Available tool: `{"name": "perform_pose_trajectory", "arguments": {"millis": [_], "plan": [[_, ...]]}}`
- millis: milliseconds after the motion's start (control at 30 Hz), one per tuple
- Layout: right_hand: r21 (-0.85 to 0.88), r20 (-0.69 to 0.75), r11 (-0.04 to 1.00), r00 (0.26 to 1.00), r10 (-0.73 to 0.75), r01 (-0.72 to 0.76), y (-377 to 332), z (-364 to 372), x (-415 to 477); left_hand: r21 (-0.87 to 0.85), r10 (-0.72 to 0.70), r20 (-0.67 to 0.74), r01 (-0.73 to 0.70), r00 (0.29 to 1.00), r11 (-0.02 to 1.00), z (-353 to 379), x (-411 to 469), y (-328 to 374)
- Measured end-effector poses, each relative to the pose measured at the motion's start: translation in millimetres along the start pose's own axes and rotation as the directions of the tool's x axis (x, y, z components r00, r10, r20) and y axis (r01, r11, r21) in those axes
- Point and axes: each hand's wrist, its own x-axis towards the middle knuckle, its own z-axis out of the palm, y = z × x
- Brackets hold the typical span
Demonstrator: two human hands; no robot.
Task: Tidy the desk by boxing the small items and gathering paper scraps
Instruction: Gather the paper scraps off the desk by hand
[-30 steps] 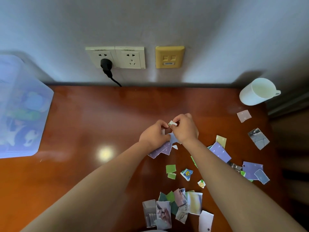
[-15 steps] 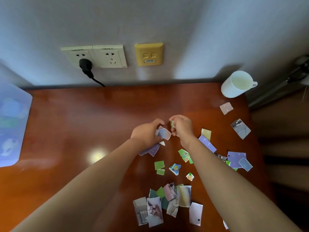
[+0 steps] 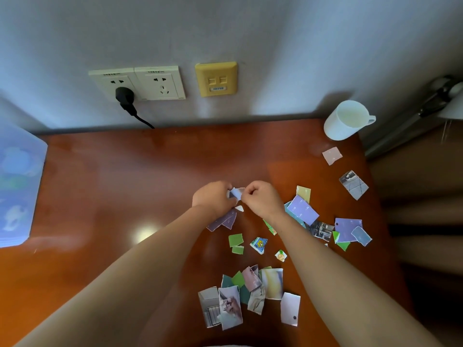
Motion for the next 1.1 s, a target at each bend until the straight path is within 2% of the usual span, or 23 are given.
{"name": "perform_pose_trajectory", "arguments": {"millis": [167,300,467,733,800,867,900,967,1033,1100], "plan": [[-0.283,0.026,0.956,0.996,-0.08,0.084,9,5,-16,-0.247,-0.161,-0.004,0.155,0.987,0.957,5,-15,-8],[-0.416,-0.027,0.897,0.984,-0.173,0.147,12,8,-24,-0.316,-0.209,0.004,0.199,0.978,0.928,7,-29,-12],[-0.465,-0.067,0.87,0.974,-0.216,0.161,13,12,-25,-0.335,-0.223,0.0,0.21,0.975,0.918,8,-37,-13],[-0.521,0.009,0.836,0.981,-0.193,0.169,9,12,-21,-0.376,-0.243,0.005,0.227,0.97,0.898,8,-35,-11],[-0.418,0.017,0.901,0.993,-0.118,0.114,10,16,-21,-0.419,-0.256,0.024,0.243,0.966,0.875,10,-35,-14],[-0.096,0.04,0.995,0.999,-0.004,0.007,7,20,-24,-0.525,-0.283,0.048,0.266,0.958,0.808,10,-38,-16],[0.123,0.068,0.99,0.996,0.061,-0.069,2,21,-27,-0.594,-0.297,0.059,0.273,0.953,0.757,10,-41,-16],[0.459,0.16,0.861,0.974,0.16,-0.217,-9,20,-37,-0.721,-0.322,0.08,0.278,0.943,0.635,8,-49,-16],[0.602,0.242,0.747,0.956,0.165,-0.281,-20,18,-50,-0.815,-0.348,0.092,0.271,0.933,0.513,6,-62,-12],[0.677,0.304,0.679,0.948,0.094,-0.284,-28,19,-62,-0.903,-0.365,0.095,0.234,0.926,0.359,2,-77,-8]]}}
